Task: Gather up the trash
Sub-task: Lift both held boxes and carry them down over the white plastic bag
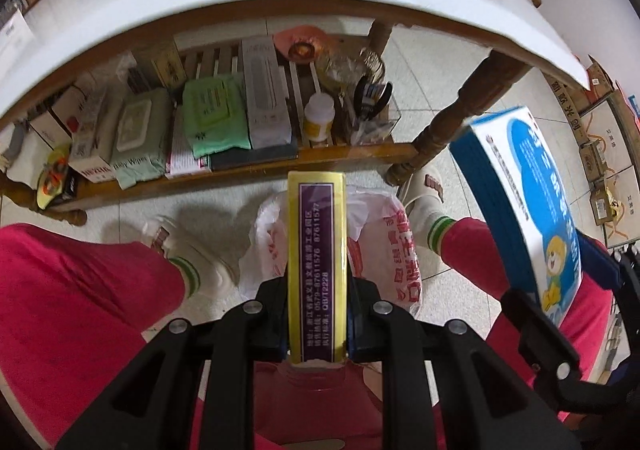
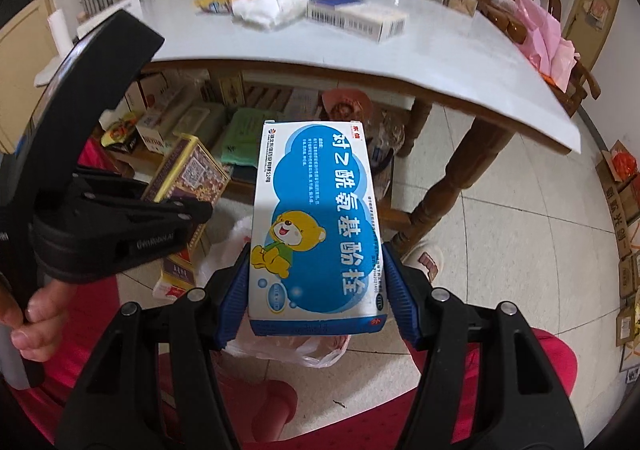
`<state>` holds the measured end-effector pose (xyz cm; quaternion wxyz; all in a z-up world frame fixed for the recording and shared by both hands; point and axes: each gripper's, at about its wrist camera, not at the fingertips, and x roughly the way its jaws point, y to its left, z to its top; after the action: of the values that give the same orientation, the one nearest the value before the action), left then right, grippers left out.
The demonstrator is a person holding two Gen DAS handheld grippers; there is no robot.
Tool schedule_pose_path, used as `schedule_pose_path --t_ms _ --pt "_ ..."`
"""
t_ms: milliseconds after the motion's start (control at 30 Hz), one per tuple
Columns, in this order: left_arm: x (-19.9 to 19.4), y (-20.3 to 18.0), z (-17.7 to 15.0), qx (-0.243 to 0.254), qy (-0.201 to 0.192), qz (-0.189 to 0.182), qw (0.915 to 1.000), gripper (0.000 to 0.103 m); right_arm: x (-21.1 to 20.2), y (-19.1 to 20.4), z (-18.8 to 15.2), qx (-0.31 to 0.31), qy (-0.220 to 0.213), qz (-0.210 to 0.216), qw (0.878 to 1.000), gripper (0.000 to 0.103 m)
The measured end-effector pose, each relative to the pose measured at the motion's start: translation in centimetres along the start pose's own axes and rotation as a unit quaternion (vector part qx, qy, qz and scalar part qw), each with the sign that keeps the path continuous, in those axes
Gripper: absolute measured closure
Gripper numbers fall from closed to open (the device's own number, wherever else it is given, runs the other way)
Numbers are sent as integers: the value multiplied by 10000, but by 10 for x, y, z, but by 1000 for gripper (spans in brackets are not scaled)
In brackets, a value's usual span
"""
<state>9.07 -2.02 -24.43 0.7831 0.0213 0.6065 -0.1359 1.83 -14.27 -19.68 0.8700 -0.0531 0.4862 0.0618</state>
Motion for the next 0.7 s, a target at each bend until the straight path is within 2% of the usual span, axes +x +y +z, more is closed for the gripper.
schedule_pose_path --t_ms 300,700 --pt "52 13 15 -362 462 54 9983 84 51 0 -15 120 636 91 9979 43" --pt "120 28 20 -589 1134 159 9917 84 118 6 -34 176 1508 207 9882 43"
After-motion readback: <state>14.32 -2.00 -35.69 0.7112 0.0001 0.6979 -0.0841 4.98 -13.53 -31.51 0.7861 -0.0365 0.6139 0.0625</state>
